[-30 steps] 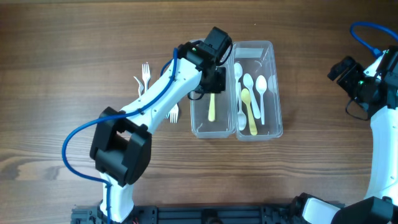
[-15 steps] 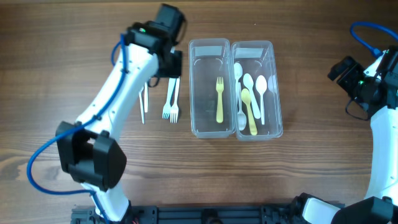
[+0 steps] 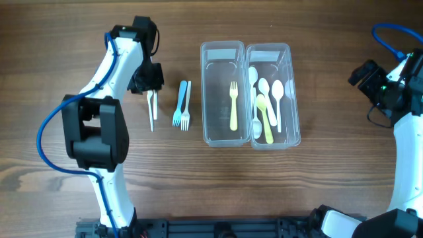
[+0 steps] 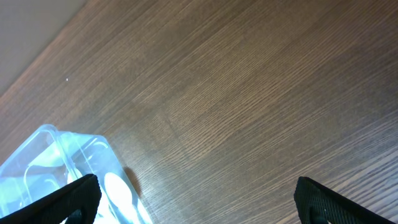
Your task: Pack container
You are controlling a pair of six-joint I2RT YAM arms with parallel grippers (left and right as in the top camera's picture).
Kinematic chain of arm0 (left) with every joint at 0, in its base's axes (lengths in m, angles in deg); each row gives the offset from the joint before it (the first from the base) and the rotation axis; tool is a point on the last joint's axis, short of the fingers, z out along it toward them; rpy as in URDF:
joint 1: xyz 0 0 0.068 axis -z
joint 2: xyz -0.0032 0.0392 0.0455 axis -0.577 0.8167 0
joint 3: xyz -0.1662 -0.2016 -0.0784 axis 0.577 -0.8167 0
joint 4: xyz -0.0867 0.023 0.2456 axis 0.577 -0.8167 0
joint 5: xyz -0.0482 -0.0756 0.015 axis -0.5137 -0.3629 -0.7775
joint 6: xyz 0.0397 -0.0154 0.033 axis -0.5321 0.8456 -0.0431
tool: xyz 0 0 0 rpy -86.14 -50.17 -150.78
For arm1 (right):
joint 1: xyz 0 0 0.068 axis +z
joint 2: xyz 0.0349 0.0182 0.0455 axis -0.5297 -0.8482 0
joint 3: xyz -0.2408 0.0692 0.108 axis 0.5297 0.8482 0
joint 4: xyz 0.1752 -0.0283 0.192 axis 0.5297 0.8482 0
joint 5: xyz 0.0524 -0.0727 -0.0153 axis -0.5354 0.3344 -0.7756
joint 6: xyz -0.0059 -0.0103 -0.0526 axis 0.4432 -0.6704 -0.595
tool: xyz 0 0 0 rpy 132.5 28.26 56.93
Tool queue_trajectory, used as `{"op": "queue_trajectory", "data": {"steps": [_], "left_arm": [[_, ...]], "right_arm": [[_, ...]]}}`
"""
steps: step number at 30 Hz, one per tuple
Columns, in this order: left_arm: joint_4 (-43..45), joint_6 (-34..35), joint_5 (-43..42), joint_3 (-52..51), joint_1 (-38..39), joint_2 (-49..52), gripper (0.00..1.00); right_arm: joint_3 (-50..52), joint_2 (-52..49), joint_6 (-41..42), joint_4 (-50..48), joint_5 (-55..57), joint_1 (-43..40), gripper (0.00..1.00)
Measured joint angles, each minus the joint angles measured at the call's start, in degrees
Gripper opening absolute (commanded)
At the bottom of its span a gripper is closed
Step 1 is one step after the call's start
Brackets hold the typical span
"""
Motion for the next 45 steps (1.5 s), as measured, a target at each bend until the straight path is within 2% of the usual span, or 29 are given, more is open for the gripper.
{"op": "queue_trajectory", "data": {"steps": [10, 13, 17, 19, 28, 33, 36, 39, 42, 45], "left_arm": [[8.59, -0.37, -1.51, -10.38, -2.25, 0.37, 0.38], [10.67, -1.62, -2.69, -12.20, -2.25, 0.33, 0.31], [11.17, -2.43, -3.56, -12.39, -2.25, 0.24, 0.08], [11.19, -2.82, -3.80, -12.39, -2.25, 0.24, 0.04], [9.81, -2.67, -3.96, -12.39, -2.25, 0.24, 0.04], [0.44, -2.64, -3.96, -9.86, -2.23, -0.22, 0.04], [-2.47, -2.64, -4.68, -3.63, -1.20, -3.52, 0.04], [-1.88, -1.84, -6.25, 0.55, 2.43, -10.69, 0.04], [0.00, 0.57, -7.23, 1.90, 9.46, -17.59, 0.04], [2.80, 3.21, -7.65, 2.21, 17.00, -18.95, 0.04]], "right_arm": [[0.00, 0.00, 0.00, -0.02, 0.00, 0.00, 1.00], [0.00, 0.00, 0.00, 0.00, 0.00, 0.00, 1.00], [0.00, 0.00, 0.00, -0.02, 0.00, 0.00, 1.00], [0.00, 0.00, 0.00, -0.02, 0.00, 0.00, 1.00], [0.00, 0.00, 0.00, -0.02, 0.00, 0.00, 1.00], [0.00, 0.00, 0.00, -0.02, 0.00, 0.00, 1.00], [0.00, 0.00, 0.00, -0.02, 0.00, 0.00, 1.00], [0.00, 0.00, 0.00, -0.02, 0.00, 0.00, 1.00], [0.00, 0.00, 0.00, -0.02, 0.00, 0.00, 1.00], [0.00, 0.00, 0.00, -0.02, 0.00, 0.00, 1.00]]}}
